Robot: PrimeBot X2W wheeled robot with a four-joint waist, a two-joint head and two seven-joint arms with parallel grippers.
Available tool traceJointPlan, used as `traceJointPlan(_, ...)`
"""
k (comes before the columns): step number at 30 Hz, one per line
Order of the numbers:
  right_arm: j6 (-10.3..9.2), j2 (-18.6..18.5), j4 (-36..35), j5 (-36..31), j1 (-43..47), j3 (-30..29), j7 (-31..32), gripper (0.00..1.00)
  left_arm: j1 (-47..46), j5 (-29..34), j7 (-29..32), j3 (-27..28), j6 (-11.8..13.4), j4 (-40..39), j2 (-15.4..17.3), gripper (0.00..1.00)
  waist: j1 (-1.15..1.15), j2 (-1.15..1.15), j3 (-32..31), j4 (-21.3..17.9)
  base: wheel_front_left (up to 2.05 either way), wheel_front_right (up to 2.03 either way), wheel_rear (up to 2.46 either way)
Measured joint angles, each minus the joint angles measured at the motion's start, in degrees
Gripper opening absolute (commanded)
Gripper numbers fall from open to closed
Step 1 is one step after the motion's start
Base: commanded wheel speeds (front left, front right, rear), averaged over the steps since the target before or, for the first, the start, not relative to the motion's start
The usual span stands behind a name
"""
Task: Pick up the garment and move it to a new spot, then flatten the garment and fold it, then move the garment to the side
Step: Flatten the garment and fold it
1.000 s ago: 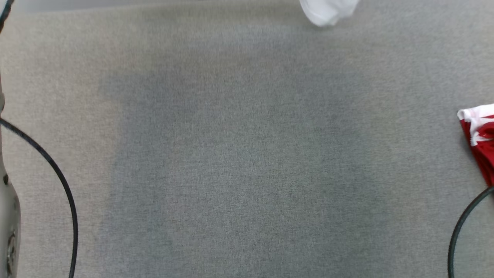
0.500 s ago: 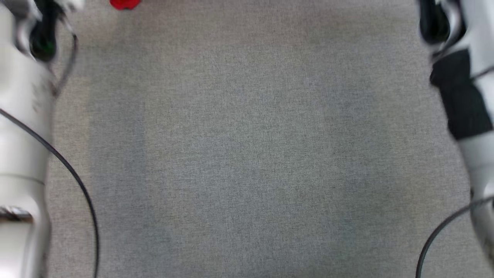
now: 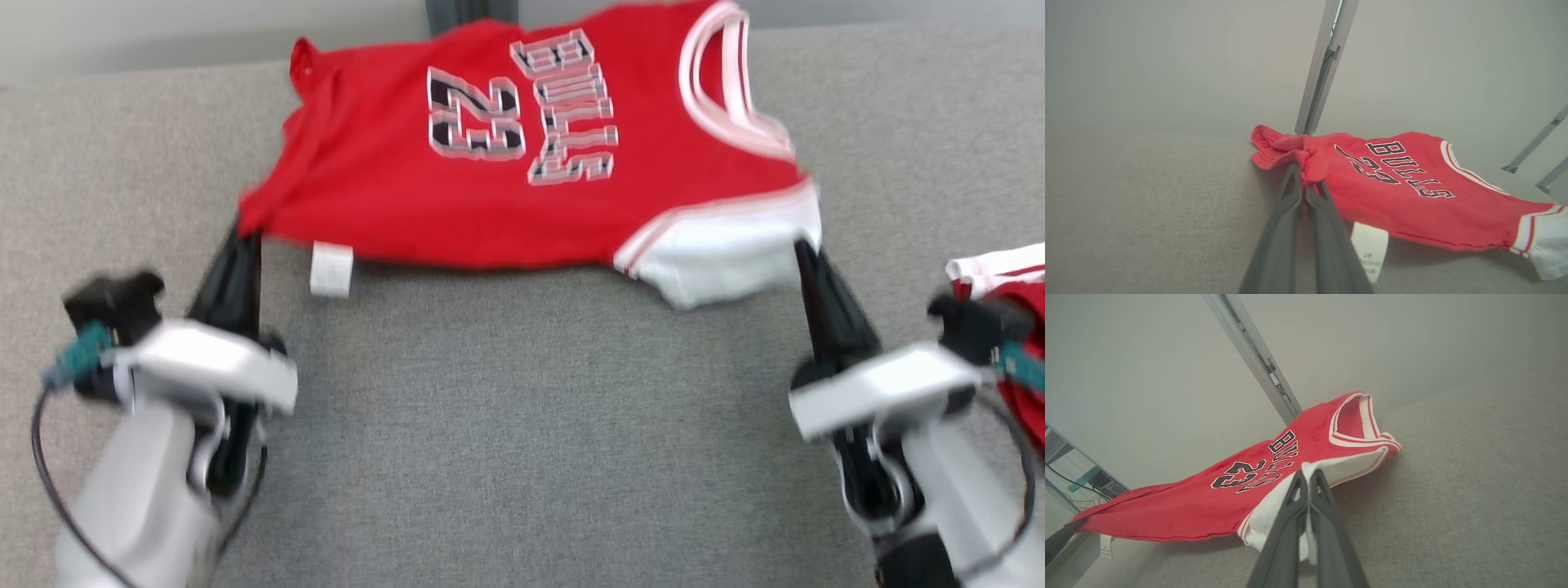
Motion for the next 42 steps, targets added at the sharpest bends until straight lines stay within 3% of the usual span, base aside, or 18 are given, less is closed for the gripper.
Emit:
traceJointPlan(4,0.00,0.11,-5.66,-0.10,10.28,-2.43,2.38,0.00,11.24,-0.11,2.59,0.22,3.67,-10.61,2.07,0.00,0.00,0.00,-2.50,-0.38,0.00,0.00,0.00)
traceJointPlan(14,0.00,5.55,-24.26,-5.83,32.33,-12.49,14.80,0.00,35.39,-4.37,14.47,1.97,13.19,-34.92,6.00,0.00,0.00,0.00,-6.49,-0.83,0.00,0.00,0.00)
traceJointPlan(20,0.00,6.90,-34.61,-7.66,43.10,-16.27,23.42,0.00,45.64,-6.62,21.23,3.53,17.74,-43.81,9.21,0.00,0.00,0.00,-7.84,-0.97,0.00,0.00,0.00)
traceJointPlan(28,0.00,6.94,-42.76,-5.14,52.96,-19.00,29.69,0.00,54.10,-7.61,25.97,7.02,22.64,-52.39,13.13,0.00,0.00,0.00,-7.44,-2.58,0.00,0.00,0.00)
traceJointPlan(33,0.00,6.95,-45.85,-4.60,53.31,-19.70,30.42,0.00,55.49,-7.90,27.04,7.82,23.69,-55.95,13.90,0.00,0.00,0.00,-6.85,-3.31,0.00,0.00,0.00)
traceJointPlan(42,0.00,6.98,-42.90,-7.21,46.74,-20.15,30.94,0.00,51.39,-7.90,27.22,6.45,23.13,-55.87,13.18,0.00,0.00,0.00,-7.17,-2.83,0.00,0.00,0.00)
